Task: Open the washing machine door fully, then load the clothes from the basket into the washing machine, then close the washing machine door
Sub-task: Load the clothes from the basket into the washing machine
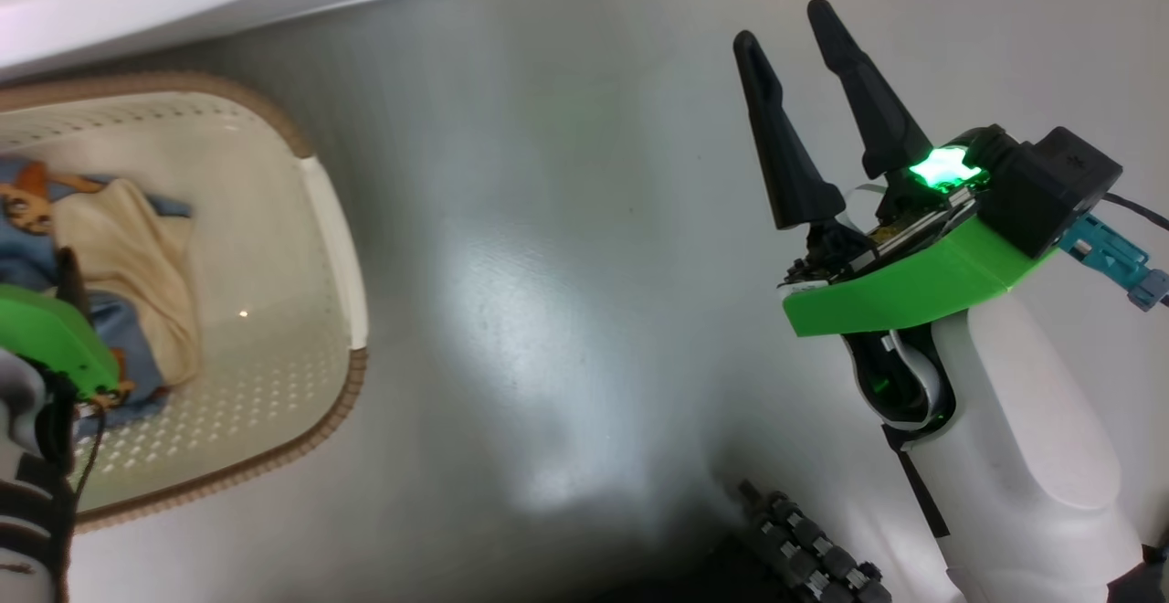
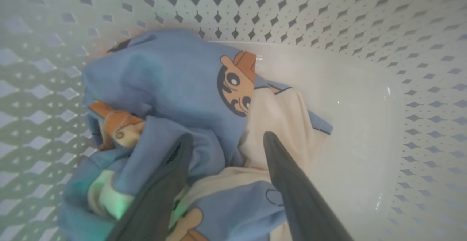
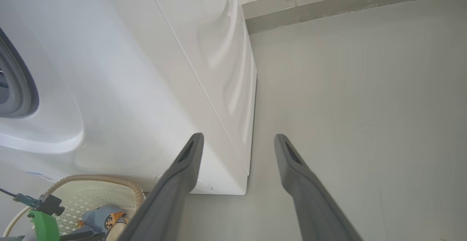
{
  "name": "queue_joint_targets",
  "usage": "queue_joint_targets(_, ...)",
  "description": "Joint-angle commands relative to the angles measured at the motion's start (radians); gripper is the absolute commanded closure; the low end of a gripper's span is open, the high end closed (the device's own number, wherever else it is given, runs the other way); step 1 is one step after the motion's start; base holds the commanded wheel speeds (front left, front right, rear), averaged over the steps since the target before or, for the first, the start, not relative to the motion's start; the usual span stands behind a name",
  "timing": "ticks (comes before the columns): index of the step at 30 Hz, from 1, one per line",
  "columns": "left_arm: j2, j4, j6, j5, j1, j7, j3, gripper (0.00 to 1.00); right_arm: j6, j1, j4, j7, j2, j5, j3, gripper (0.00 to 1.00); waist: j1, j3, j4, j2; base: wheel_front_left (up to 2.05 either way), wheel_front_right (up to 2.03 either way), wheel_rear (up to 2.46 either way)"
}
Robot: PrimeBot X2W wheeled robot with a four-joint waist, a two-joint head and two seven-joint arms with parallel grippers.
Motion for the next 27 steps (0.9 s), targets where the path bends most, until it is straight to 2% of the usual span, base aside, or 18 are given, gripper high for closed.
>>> queue_joint_targets(1,0.052,0.009,0.014,-0.005,0.018,0.013,0.016,0.0,0.002,0.018,-0.026,-0.005,0.012,0.007,0.022,0.0,0.0,0.025,-0.027,-0.0001,0.0,0.0,0.0)
queue_joint_targets(12,0.067,0.035,0.038,-0.014,0.004,0.111,0.002,0.0,0.002,0.017,-0.03,-0.005,0.018,0.005,0.025,0.0,0.0,0.051,-0.045,-0.0001,0.0,0.0,0.0)
queue_joint_targets(17,0.064,0.038,0.029,-0.017,0.0,0.145,-0.006,0.0,0.002,0.015,-0.029,-0.005,0.019,0.004,0.026,0.0,0.0,0.056,-0.046,-0.0001,0.0,0.0,0.0)
queue_joint_targets(18,0.063,0.039,0.027,-0.019,-0.002,0.148,-0.008,0.1,0.002,0.015,-0.029,-0.005,0.019,0.003,0.026,0.0,0.0,0.056,-0.046,-0.0001,0.0,0.0,0.0)
queue_joint_targets(19,0.062,0.039,0.025,-0.02,-0.004,0.15,-0.01,0.1,0.002,0.014,-0.028,-0.005,0.019,0.003,0.026,0.0,0.0,0.056,-0.046,-0.0001,0.0,0.0,0.0)
queue_joint_targets(20,0.061,0.039,0.024,-0.021,-0.005,0.152,-0.012,0.52,0.002,0.013,-0.027,-0.005,0.019,0.003,0.027,0.0,0.0,0.055,-0.045,-0.0001,0.0,0.0,0.0)
queue_joint_targets(21,0.061,0.04,0.023,-0.021,-0.006,0.152,-0.013,0.68,0.002,0.013,-0.026,-0.005,0.02,0.002,0.027,0.0,0.0,0.054,-0.045,-0.0001,0.0,0.0,0.0)
queue_joint_targets(22,0.061,0.04,0.023,-0.022,-0.006,0.152,-0.015,0.88,0.002,0.012,-0.026,-0.005,0.02,0.002,0.027,0.0,0.0,0.053,-0.045,-0.0001,0.0,0.0,0.0)
queue_joint_targets(23,0.061,0.04,0.022,-0.023,-0.006,0.152,-0.017,1.0,0.002,0.012,-0.026,-0.005,0.02,0.002,0.027,0.0,0.0,0.052,-0.045,-0.0001,0.0,0.0,0.0)
queue_joint_targets(27,0.059,0.041,0.02,-0.026,-0.007,0.149,-0.023,1.0,0.002,0.011,-0.024,-0.005,0.02,0.0,0.025,0.0,0.0,0.045,-0.042,-0.0001,0.0,0.0,0.0)
